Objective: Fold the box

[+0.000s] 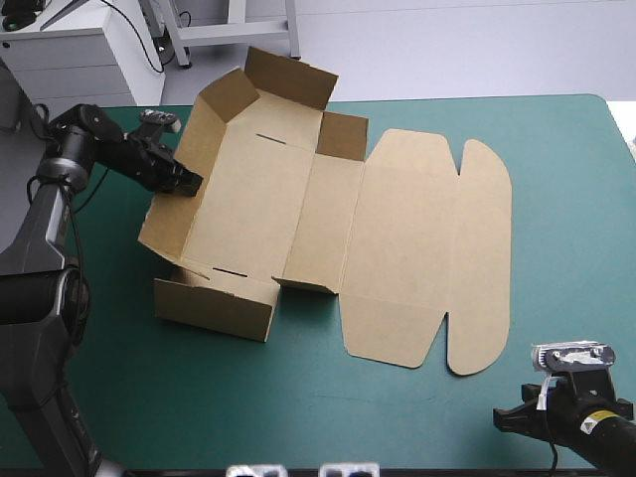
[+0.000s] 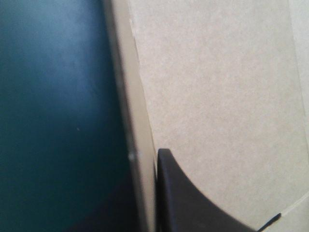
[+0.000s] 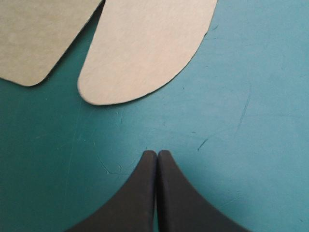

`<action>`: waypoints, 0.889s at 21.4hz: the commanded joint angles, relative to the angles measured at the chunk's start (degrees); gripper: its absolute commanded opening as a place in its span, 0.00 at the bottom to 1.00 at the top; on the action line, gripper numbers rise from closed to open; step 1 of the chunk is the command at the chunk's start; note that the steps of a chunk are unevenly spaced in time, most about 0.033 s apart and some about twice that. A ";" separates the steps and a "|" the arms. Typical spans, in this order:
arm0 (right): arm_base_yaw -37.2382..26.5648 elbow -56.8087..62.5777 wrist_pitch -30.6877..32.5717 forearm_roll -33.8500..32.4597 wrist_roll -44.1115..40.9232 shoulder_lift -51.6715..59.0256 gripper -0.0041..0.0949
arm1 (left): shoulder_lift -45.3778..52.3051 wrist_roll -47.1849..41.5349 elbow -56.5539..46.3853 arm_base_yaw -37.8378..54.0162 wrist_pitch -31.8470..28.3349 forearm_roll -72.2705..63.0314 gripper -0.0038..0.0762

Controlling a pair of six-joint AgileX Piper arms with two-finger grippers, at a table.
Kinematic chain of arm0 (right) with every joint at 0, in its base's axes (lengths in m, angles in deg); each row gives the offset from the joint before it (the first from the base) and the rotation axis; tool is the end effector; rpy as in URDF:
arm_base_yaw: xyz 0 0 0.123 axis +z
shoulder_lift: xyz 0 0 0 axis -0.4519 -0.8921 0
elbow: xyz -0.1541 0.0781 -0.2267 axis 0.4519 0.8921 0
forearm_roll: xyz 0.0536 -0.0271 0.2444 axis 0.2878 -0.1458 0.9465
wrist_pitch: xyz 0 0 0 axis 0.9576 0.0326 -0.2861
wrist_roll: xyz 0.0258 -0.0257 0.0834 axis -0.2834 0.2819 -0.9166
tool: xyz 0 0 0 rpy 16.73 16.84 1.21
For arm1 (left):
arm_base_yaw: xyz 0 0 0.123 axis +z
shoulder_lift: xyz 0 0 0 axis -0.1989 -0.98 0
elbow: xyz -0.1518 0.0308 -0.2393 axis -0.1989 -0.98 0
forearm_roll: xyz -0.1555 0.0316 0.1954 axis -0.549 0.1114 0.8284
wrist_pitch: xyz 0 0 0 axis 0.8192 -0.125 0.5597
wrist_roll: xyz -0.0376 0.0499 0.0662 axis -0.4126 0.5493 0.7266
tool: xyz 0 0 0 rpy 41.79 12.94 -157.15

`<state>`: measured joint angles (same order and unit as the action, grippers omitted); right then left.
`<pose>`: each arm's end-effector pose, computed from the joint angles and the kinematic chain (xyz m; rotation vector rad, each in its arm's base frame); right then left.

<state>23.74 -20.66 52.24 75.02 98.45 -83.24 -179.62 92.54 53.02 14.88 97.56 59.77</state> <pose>0.0562 0.0142 0.2576 -0.0772 2.4475 0.1865 0.4335 -0.0144 0.2971 0.6690 2.5739 -0.4713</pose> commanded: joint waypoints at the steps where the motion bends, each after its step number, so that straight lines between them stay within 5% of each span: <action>1: -0.36 -1.37 -2.55 0.87 0.26 -0.33 0.02 | 4.37 4.36 6.94 -5.27 2.67 5.37 0.04; 10: -0.36 -1.37 -2.55 0.87 0.26 -0.33 0.02 | 4.50 11.86 16.69 -26.42 -10.91 28.38 0.04; 19: -0.36 -1.37 -2.59 0.62 0.26 -0.33 0.02 | 5.59 10.94 16.69 -43.84 -15.00 46.00 0.04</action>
<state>23.74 -20.66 52.24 75.02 98.45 -83.24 -178.61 104.55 67.58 -25.89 86.65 103.02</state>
